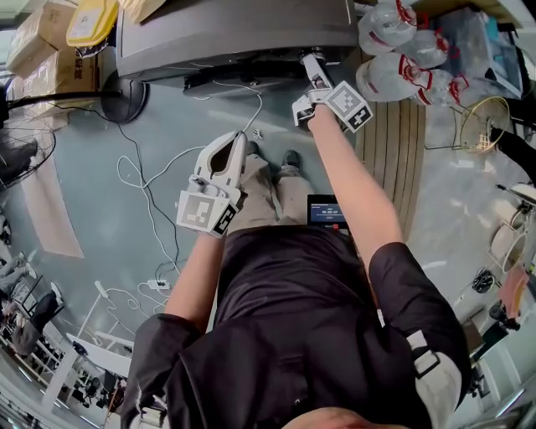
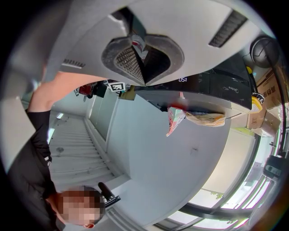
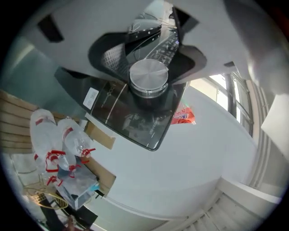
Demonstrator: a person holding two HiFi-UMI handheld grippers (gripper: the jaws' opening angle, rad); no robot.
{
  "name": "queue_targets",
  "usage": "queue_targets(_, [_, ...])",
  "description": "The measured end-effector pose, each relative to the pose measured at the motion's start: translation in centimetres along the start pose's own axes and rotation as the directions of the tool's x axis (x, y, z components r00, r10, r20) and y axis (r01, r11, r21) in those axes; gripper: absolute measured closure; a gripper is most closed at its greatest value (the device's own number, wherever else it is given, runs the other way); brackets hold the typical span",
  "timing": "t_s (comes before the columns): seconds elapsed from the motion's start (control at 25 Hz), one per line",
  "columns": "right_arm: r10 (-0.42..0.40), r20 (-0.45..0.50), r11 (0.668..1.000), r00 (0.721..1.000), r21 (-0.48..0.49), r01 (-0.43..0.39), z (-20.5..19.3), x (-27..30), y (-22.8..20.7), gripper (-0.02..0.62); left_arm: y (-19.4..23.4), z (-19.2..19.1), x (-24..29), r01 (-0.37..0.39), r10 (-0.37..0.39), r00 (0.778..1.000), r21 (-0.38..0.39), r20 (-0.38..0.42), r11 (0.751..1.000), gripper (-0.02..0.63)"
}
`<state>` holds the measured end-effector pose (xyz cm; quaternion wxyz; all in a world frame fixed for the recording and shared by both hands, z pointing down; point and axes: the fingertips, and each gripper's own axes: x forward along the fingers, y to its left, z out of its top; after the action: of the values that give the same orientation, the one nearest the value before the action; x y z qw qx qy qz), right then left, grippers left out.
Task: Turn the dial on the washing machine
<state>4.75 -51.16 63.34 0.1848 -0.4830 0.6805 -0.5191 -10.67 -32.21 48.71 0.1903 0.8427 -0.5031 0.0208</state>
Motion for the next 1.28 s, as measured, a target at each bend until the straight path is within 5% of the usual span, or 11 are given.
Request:
queue_targets(0.6, [-0.097, -0.044, 0.944, 0.994, -0.32, 0.078, -0.16, 0.19, 0.31, 0.321, -0.15, -0.41, -0.24, 0.0, 0.0, 1.0, -0.014, -0.01, 1.0, 0.611])
queue_targets(1.04, [-0.14, -0.027, 0.889, 0.99, -0.444, 0.114, -0.19, 0.06, 0.43, 0.321, -0.6, -0.87, -0.31, 0.004, -0.004, 1.0, -0.017, -0.016, 1.0, 0.611])
queue_targets(1.28, [-0.196, -0.026, 0.803, 0.98, -0.578, 0.145, -0.23, 0.23, 0.18, 0.321, -0.83, -0.98, -0.13, 0.011, -0.011, 1.0, -0.008, -0.017, 1.0, 0.611])
